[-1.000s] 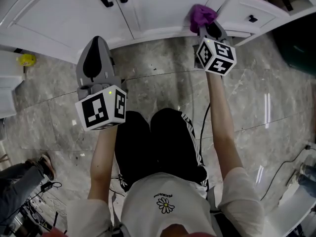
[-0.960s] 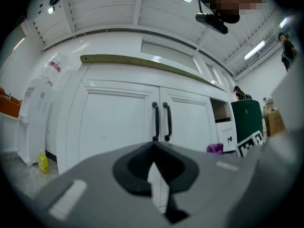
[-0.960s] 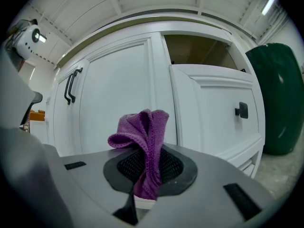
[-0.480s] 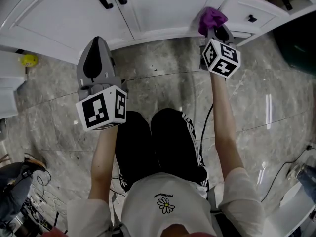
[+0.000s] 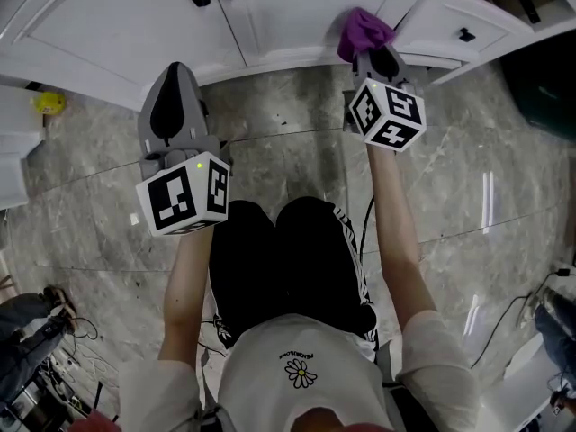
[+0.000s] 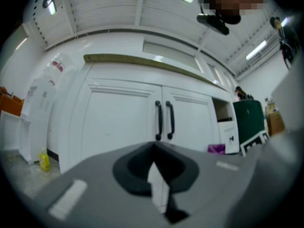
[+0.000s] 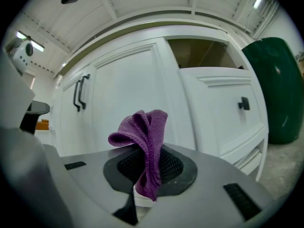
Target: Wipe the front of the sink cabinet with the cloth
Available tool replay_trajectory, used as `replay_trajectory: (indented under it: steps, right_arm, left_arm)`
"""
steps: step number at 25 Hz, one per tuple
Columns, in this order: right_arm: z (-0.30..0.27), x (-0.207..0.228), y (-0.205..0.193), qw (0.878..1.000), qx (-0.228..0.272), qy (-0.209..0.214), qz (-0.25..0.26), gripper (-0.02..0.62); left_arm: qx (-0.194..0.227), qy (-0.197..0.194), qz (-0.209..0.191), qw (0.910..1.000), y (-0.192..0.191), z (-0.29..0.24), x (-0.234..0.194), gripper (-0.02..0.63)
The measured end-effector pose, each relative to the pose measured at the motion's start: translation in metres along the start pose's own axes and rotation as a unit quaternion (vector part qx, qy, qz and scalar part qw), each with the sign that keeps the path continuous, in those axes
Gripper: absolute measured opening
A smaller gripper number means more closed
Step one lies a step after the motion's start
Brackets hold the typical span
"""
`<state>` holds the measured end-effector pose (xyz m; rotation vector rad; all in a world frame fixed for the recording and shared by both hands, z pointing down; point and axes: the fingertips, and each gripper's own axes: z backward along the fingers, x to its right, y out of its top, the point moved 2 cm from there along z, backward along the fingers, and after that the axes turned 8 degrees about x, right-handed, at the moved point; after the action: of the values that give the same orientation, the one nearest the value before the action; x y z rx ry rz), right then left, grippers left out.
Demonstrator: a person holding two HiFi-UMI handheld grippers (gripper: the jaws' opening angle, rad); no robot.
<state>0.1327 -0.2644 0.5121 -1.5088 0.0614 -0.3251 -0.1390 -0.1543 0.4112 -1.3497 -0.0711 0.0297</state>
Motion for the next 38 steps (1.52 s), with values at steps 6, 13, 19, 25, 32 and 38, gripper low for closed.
replay_trajectory:
  steps: [6, 13, 19, 25, 32, 38]
  right_arm:
    - [-0.011, -0.099, -0.039, 0.992, -0.007, 0.128, 0.002, 0.052]
    - [-0.020, -0.163, -0.095, 0.980, -0.046, 0.193, 0.009, 0.052]
    - [-0.029, -0.175, -0.105, 0.977, -0.047, 0.208, 0.010, 0.052]
    - [-0.028, -0.139, -0.103, 0.985, -0.042, 0.169, 0.011, 0.052]
    - [-0.023, -0.047, -0.084, 0.996, -0.029, 0.081, 0.019, 0.052]
    - [-0.014, 0.017, -0.073, 0.999, -0.030, 0.009, 0.039, 0.052]
  left_arm:
    - [-0.001, -0.004, -0.003, 1.0000, -0.012, 0.004, -0.003, 0.005]
    - [-0.010, 0.003, -0.010, 0.9999, -0.024, 0.009, -0.018, 0.005]
    - [-0.016, 0.002, -0.010, 0.9998, -0.032, 0.006, -0.021, 0.005]
    - [-0.014, 0.000, -0.005, 0.9999, -0.032, 0.002, -0.017, 0.005]
    - [-0.005, -0.002, -0.008, 1.0000, -0.025, -0.003, -0.016, 0.005]
    - [0.003, -0.008, -0.006, 0.9999, -0.017, -0.008, -0.007, 0.005]
